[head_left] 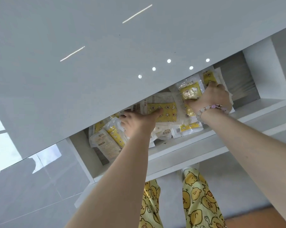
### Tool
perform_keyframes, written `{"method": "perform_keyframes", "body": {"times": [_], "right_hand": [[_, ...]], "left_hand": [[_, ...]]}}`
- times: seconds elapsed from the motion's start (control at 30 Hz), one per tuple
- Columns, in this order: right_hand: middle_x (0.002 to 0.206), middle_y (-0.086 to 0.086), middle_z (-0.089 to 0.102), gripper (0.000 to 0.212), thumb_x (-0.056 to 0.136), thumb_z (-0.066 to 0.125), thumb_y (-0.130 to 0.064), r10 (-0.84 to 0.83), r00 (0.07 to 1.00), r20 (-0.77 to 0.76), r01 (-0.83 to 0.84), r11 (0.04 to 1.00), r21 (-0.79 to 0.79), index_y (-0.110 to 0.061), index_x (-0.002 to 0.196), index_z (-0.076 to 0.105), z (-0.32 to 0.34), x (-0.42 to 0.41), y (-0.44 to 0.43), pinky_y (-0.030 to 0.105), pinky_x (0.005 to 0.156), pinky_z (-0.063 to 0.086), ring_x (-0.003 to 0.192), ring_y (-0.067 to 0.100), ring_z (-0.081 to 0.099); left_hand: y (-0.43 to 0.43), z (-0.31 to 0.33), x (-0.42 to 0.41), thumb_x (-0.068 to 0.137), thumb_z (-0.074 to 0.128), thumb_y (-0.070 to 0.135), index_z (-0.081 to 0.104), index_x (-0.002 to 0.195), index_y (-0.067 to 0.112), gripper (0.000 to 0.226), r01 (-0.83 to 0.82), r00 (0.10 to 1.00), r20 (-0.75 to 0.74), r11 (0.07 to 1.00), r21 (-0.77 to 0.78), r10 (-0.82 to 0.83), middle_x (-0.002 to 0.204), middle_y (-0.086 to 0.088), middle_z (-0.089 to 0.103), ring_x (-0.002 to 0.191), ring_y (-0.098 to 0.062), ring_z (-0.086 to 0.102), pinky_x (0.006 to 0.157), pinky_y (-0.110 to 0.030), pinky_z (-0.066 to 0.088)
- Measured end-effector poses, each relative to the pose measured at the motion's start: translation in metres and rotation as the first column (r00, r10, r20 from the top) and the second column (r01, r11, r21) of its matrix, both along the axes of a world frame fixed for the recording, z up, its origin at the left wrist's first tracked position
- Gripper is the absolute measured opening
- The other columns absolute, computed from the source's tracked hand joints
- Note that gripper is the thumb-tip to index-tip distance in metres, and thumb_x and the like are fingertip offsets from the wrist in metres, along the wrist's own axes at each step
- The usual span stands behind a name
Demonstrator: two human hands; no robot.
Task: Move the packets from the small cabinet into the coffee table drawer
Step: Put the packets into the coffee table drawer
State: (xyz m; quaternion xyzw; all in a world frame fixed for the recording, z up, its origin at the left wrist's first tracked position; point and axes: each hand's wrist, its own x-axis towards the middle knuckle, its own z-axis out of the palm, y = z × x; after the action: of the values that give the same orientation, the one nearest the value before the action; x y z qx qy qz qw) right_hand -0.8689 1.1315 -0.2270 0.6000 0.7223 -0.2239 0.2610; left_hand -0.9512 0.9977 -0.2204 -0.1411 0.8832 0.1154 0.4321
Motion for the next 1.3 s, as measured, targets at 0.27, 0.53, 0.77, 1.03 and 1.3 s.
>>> {"method": "perform_keyframes", "body": {"times": [0.27, 0.53, 0.77, 1.03, 1.3], "right_hand": [[0.152, 0.014, 0.019, 0.097, 0.080, 0.064, -0.052, 0.061, 0.995, 0.075, -0.060, 0.998, -0.010, -0.005, 0.149, 0.013, 0.002, -0.003, -0.011, 0.046, 0.115, 0.021, 0.141, 0.029, 0.020], [0.149, 0.016, 0.025, 0.090, 0.082, 0.052, -0.065, 0.028, 0.999, 0.042, -0.025, 0.996, -0.084, -0.005, 0.144, 0.025, 0.052, -0.002, -0.012, 0.044, 0.107, 0.030, 0.138, 0.031, 0.023], [0.139, 0.011, 0.038, 0.065, 0.087, 0.057, -0.045, 0.279, 0.960, -0.018, -0.278, 0.960, 0.012, -0.008, 0.136, 0.034, 0.148, -0.005, 0.005, 0.034, 0.093, 0.044, 0.129, 0.026, 0.035], [0.138, 0.006, 0.037, 0.051, 0.089, 0.053, -0.024, 0.654, 0.729, -0.204, -0.588, 0.750, 0.304, -0.013, 0.135, 0.033, 0.314, -0.070, 0.029, 0.028, 0.097, 0.039, 0.129, 0.022, 0.034], [0.140, 0.007, 0.034, 0.046, 0.089, 0.050, -0.027, 0.863, 0.482, -0.154, -0.695, 0.483, 0.533, -0.012, 0.132, 0.039, 0.479, -0.137, 0.015, 0.030, 0.101, 0.033, 0.132, 0.024, 0.030]], "left_hand": [[0.006, 0.007, 0.005, 0.064, 0.070, 0.068, 0.017, 0.142, 0.005, 0.114, 0.054, 0.993, -0.095, 0.992, -0.117, -0.065, 0.142, -0.010, 0.024, 0.134, -0.027, 0.022, 0.108, -0.035, 0.022], [-0.003, 0.044, 0.009, 0.072, 0.068, 0.062, 0.034, 0.137, 0.012, 0.089, 0.240, 0.969, -0.025, 0.964, -0.116, -0.245, 0.143, -0.009, 0.027, 0.134, -0.028, 0.022, 0.107, -0.038, 0.026], [0.011, 0.134, 0.001, 0.081, 0.068, 0.047, 0.053, 0.126, 0.030, 0.051, 0.751, 0.661, -0.158, 0.643, 0.154, -0.734, 0.132, 0.009, 0.045, 0.126, -0.014, 0.038, 0.102, -0.029, 0.035], [0.027, 0.288, -0.087, 0.088, 0.056, 0.044, 0.031, 0.141, 0.028, 0.061, 0.829, 0.373, -0.528, 0.529, -0.179, -0.763, 0.138, 0.008, 0.034, 0.130, -0.014, 0.032, 0.109, -0.028, 0.020], [-0.014, 0.464, -0.162, 0.082, 0.058, 0.047, 0.023, 0.146, 0.024, 0.076, 0.774, 0.161, -0.590, 0.472, -0.422, -0.791, 0.142, 0.003, 0.030, 0.136, -0.019, 0.025, 0.117, -0.035, 0.004]]}}
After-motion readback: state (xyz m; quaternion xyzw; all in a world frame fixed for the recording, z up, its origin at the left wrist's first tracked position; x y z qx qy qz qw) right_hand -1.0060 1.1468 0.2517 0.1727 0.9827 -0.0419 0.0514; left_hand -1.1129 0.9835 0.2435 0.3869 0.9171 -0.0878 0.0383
